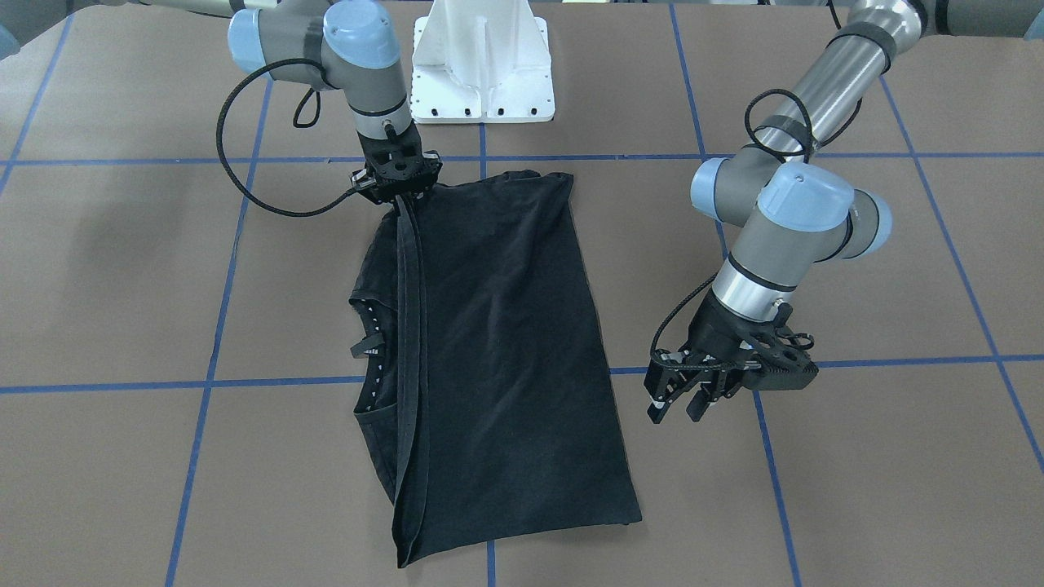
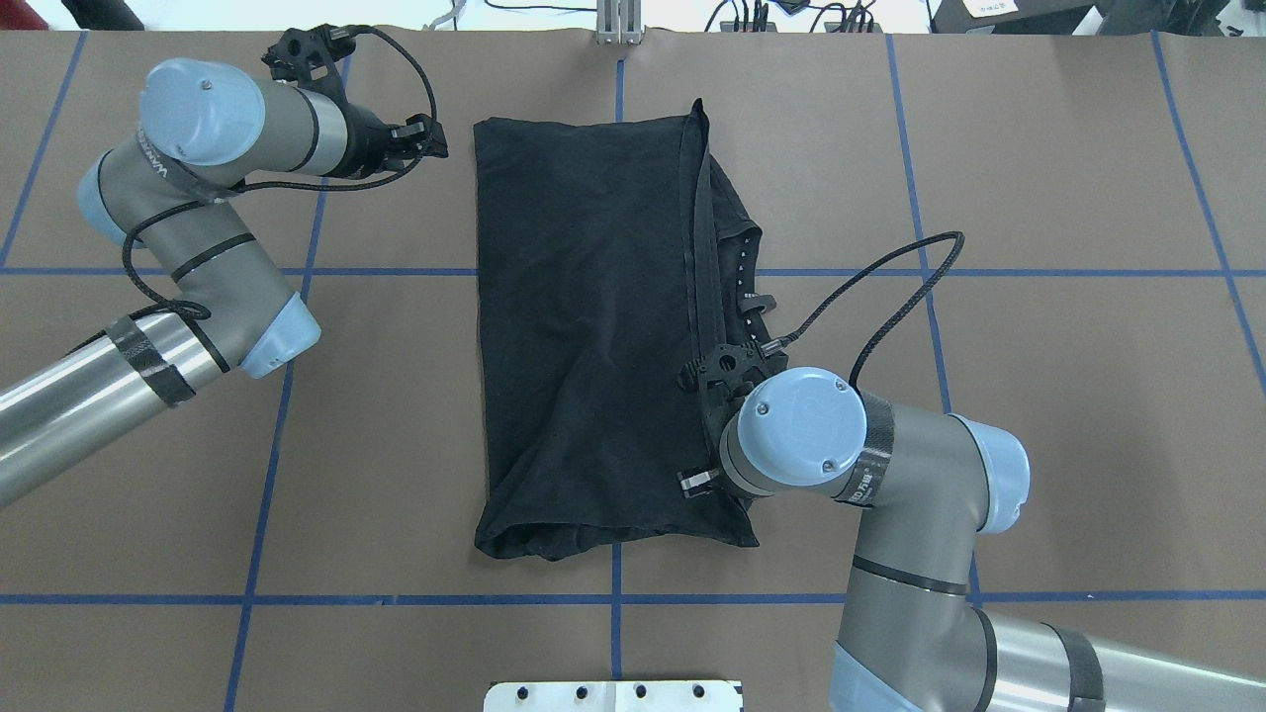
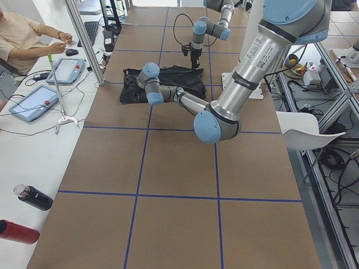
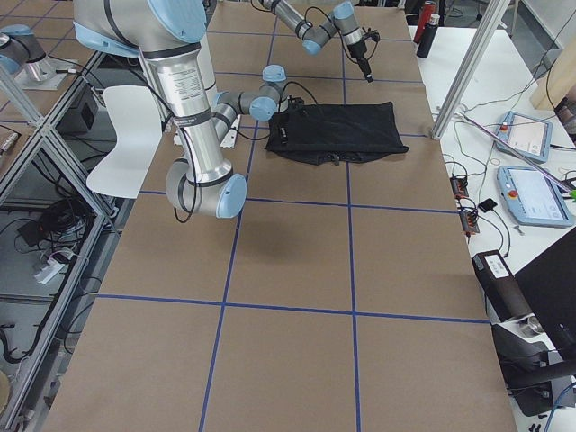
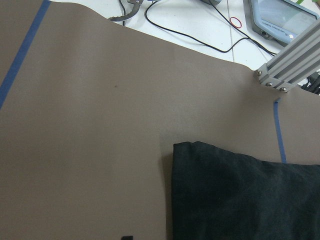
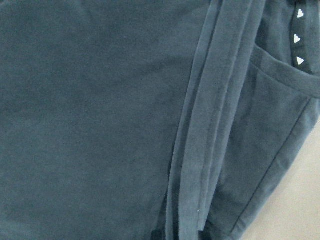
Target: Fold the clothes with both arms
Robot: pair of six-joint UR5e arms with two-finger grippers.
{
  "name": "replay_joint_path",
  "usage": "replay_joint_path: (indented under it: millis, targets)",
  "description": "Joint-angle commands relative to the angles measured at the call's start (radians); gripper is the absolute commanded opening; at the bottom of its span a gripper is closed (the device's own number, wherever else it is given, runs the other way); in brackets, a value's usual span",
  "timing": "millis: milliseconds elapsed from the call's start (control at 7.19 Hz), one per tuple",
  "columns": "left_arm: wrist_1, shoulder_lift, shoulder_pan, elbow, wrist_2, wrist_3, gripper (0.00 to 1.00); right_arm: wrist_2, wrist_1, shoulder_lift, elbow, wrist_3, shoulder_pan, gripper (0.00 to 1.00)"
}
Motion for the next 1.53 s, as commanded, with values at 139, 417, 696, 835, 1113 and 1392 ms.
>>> replay_joint_path:
  millis: [139,417,696,835,1113,1392]
  targets:
    - [0.0,0.001,0.0,0.0,-0.001,0.0,0.66,-0.046,-0.008,0.002,-0.013,-0.043,-0.027,0.15]
    - [0.0,0.001,0.0,0.0,-0.001,-0.002,0.66,-0.046,-0.017,0.002,-0.011,-0.045,-0.027,0.0]
    - [0.0,0.003,-0.002,-0.017,-0.003,-0.003,0.66,-0.031,-0.018,-0.007,0.009,-0.051,0.003,0.0]
    - [0.0,0.009,-0.002,-0.026,-0.003,-0.003,0.66,-0.026,-0.025,-0.03,0.036,-0.072,0.021,0.0]
    - [0.002,0.023,-0.002,-0.058,-0.003,-0.006,0.66,-0.061,-0.023,-0.093,0.072,-0.008,-0.004,0.0]
    - [0.0,0.024,-0.002,-0.058,-0.003,-0.006,0.66,-0.089,-0.022,-0.1,0.075,0.13,-0.053,0.0]
